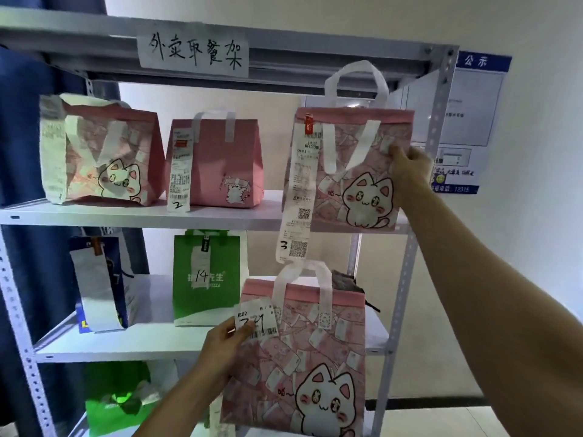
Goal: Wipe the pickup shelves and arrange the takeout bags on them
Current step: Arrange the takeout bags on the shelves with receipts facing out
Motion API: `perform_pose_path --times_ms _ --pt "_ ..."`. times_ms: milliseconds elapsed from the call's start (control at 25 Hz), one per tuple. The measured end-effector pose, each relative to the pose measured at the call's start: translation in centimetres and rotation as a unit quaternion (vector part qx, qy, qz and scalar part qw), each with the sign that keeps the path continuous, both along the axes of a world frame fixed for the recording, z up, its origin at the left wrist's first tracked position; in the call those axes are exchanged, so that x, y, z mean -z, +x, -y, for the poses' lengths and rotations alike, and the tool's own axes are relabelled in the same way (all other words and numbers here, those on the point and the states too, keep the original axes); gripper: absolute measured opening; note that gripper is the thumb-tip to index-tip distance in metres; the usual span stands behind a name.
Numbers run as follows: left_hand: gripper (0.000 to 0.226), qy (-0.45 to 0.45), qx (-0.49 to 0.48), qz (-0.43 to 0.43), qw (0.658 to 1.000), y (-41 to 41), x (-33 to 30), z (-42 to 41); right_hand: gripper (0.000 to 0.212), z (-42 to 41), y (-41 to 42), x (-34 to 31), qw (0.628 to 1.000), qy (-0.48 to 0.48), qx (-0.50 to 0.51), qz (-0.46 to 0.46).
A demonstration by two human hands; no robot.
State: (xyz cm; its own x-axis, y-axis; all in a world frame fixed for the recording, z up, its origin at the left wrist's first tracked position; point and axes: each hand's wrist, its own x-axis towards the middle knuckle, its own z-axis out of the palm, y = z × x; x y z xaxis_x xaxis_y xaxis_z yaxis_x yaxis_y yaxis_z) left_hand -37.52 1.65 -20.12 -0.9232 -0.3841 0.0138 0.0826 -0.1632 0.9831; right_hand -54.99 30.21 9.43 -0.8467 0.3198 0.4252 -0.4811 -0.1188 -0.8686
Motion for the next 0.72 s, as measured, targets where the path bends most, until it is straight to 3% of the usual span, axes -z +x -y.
perform_pose_path --times_ms 360,600,720 --pt "0.015 -0.011 -0.017 0.009 1.0 -7.3 0.4 -1.9 0.017 1.9 -11.3 -1.4 0.998 0.049 -0.027 -0.017" --pt "0.031 -0.019 -0.034 0.008 0.999 -10.8 0.5 -2.6 0.017 3.0 -16.7 -1.0 0.996 0.086 -0.029 -0.018" --pt "0.024 -0.013 -0.05 0.017 0.999 -12.2 0.8 -2.9 0.018 3.2 -17.8 -1.1 0.993 0.116 -0.027 -0.02"
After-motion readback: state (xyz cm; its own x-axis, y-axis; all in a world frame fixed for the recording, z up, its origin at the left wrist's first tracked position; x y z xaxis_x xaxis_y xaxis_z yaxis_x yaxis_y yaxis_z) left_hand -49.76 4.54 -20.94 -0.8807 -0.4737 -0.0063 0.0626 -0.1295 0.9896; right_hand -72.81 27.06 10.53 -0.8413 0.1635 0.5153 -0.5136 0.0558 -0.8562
